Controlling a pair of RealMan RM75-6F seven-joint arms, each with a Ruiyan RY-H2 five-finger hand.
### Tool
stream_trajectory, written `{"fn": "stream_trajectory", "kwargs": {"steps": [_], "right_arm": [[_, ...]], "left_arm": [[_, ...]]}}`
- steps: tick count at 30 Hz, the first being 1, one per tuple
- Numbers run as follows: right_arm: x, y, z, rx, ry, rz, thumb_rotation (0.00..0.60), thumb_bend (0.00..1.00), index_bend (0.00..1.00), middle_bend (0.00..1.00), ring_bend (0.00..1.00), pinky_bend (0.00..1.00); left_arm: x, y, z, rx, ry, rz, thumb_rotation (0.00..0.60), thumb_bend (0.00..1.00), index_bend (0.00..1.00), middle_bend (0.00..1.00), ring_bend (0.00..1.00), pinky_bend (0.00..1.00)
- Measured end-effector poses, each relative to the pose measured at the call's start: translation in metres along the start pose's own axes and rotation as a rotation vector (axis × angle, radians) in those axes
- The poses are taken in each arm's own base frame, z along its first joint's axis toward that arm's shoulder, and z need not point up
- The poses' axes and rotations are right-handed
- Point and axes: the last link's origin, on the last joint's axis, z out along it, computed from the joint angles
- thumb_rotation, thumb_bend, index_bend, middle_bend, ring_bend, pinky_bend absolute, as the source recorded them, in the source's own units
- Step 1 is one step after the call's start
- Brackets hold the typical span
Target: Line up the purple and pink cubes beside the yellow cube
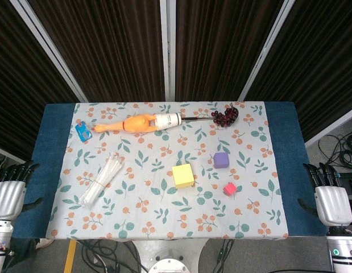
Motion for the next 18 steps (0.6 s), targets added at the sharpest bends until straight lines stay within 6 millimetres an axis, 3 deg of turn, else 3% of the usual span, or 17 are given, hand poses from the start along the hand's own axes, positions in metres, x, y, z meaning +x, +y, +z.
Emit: {"fn": "stream_trajectory", "kwargs": {"steps": [10,18], "right_arm": [[-0.001,-0.003,0.004,0.018,-0.013,0.002,0.6,0.09,0.1,0.13,0.0,0.0],[-0.007,-0.021,0.036,0.106,-0.092,0.003,0.6,0.12,0.14,0.12,0.0,0.0]], "left_arm": [[0.003,0.001,-0.002,-0.007,0.016,-0.001,0.6,0.02,0.22,0.23,0.17,0.15],[0.004,0.004,-0.003,-0.027,0.026,-0.001,0.6,0.02,0.22,0.23,0.17,0.15]]}}
